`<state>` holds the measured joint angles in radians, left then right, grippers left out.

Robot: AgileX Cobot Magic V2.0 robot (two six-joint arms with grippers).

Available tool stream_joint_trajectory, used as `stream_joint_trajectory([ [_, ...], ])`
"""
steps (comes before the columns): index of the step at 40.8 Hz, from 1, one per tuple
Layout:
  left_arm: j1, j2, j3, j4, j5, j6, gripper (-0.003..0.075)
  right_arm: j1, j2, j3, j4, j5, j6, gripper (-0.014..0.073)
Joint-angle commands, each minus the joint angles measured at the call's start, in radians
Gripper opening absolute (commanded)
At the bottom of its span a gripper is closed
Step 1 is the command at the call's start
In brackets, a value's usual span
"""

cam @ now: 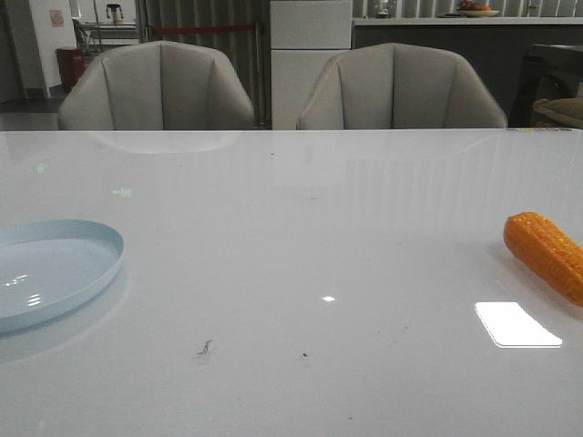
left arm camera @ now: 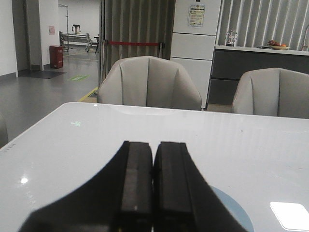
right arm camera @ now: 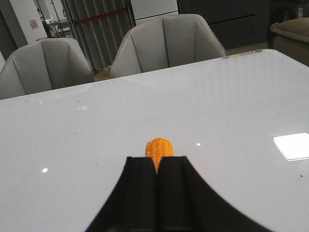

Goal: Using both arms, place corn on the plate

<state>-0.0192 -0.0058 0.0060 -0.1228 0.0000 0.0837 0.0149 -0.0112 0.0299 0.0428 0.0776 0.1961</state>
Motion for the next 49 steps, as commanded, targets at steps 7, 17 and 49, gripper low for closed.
stream_joint_trajectory([
  [7,0.000,-0.017,0.038,-0.010,-0.082,-0.012,0.0096,-0.006,0.011,-0.023,0.003,-0.084,-0.008,0.0069],
  [17,0.000,-0.017,0.038,-0.010,-0.082,-0.012,0.0096,-0.006,0.011,-0.023,0.003,-0.084,-0.008,0.0069],
  [49,0.000,-0.015,-0.106,0.015,-0.413,-0.012,0.0097,-0.006,0.012,-0.126,0.017,-0.435,0.028,0.0069],
])
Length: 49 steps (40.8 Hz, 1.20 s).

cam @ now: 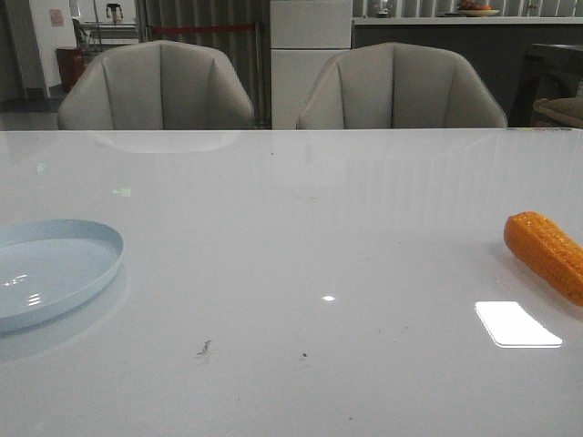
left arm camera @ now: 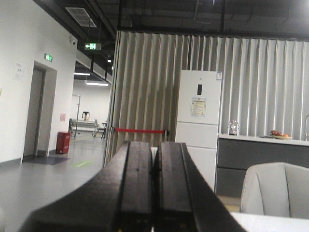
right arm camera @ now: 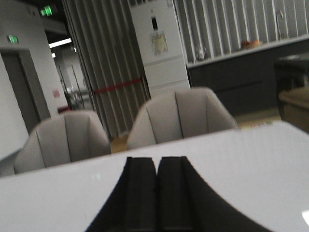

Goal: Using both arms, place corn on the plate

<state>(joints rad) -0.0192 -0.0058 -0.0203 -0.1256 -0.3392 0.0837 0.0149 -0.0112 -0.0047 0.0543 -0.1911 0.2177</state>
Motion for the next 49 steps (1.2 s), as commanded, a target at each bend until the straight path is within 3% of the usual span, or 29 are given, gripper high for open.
stream_joint_trajectory([
  [1,0.000,-0.013,-0.107,0.030,-0.057,-0.012,0.0097,-0.006,0.014,-0.121,0.006,-0.163,0.006,0.0069],
  [12,0.000,0.102,-0.371,0.118,0.149,-0.012,0.0097,-0.006,0.137,-0.430,0.006,-0.011,0.006,0.0069],
  [25,0.000,0.373,-0.659,0.118,0.321,-0.012,0.0099,-0.006,0.465,-0.734,0.006,0.273,0.006,0.0071],
  [45,0.000,0.740,-0.662,0.088,0.417,-0.012,0.0102,-0.006,0.802,-0.756,0.006,0.300,0.006,0.0071],
  [49,0.000,0.767,-0.662,0.051,0.415,-0.012,0.0141,-0.006,0.826,-0.756,0.006,0.311,0.006,0.0112],
])
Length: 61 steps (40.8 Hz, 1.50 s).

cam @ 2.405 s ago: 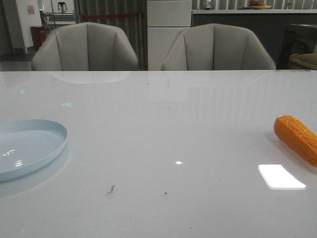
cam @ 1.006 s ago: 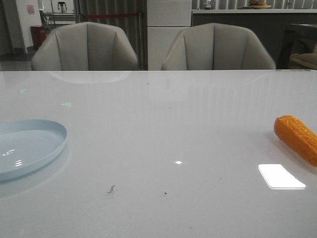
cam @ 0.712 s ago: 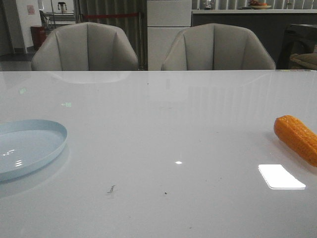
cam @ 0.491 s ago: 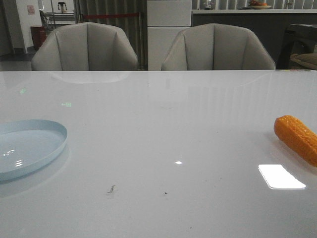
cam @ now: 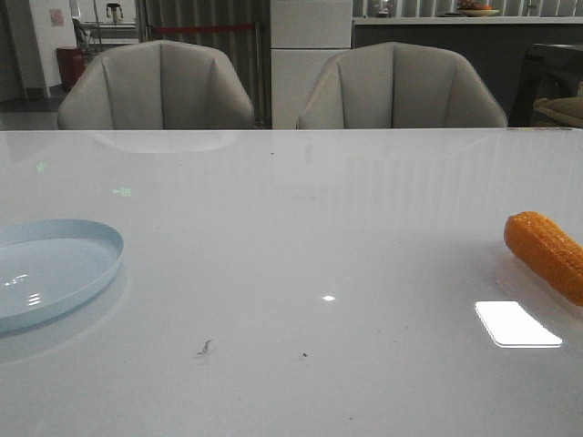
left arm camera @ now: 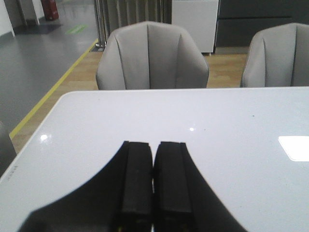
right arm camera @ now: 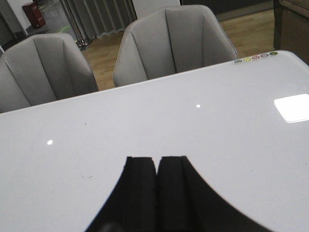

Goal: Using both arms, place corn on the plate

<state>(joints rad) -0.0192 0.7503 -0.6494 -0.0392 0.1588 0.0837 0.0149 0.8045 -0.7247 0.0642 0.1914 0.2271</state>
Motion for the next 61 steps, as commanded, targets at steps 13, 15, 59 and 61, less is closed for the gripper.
stream_joint_trajectory([
  [13,0.000,0.049,-0.033,-0.089,-0.165,-0.012,0.0559,-0.006,0.059,-0.036,-0.005,-0.059,-0.004,0.0568],
  [15,0.000,0.050,-0.033,-0.089,-0.184,-0.012,0.0575,-0.006,0.065,-0.036,-0.005,-0.062,-0.004,0.0596],
  [59,0.189,0.913,-0.610,-0.165,0.745,-0.002,0.0508,-0.006,0.068,-0.044,-0.005,0.165,-0.004,0.0595],
  [61,0.189,0.954,-0.622,-0.165,0.760,-0.002,0.0508,-0.006,0.068,-0.044,-0.005,0.165,-0.004,0.0595],
])
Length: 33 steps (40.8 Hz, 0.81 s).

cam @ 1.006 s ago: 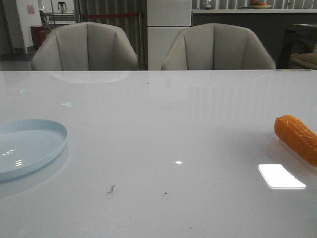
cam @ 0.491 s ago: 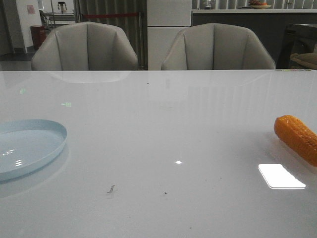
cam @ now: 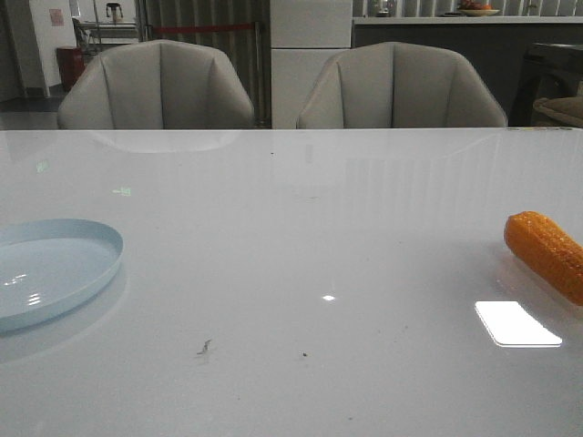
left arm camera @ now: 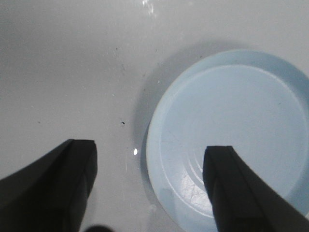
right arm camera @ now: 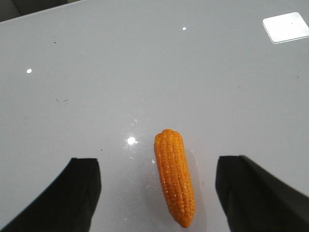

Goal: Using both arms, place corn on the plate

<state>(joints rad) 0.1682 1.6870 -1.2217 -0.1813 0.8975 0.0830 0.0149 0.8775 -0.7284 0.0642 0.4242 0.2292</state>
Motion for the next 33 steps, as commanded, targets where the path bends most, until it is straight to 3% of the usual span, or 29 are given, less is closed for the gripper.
stream_joint_trajectory([
  [1,0.001,0.035,-0.052,-0.023,0.028,-0.001,0.0508,-0.006,-0.005,-0.040,-0.005,-0.067,-0.006,0.0595],
  [21,0.001,0.189,-0.055,-0.023,0.009,-0.001,0.0499,-0.006,-0.005,-0.040,-0.005,-0.035,-0.006,0.0595],
  [33,0.001,0.189,-0.055,-0.023,-0.010,-0.001,0.0193,-0.006,-0.005,-0.040,-0.005,-0.028,-0.006,0.0595],
])
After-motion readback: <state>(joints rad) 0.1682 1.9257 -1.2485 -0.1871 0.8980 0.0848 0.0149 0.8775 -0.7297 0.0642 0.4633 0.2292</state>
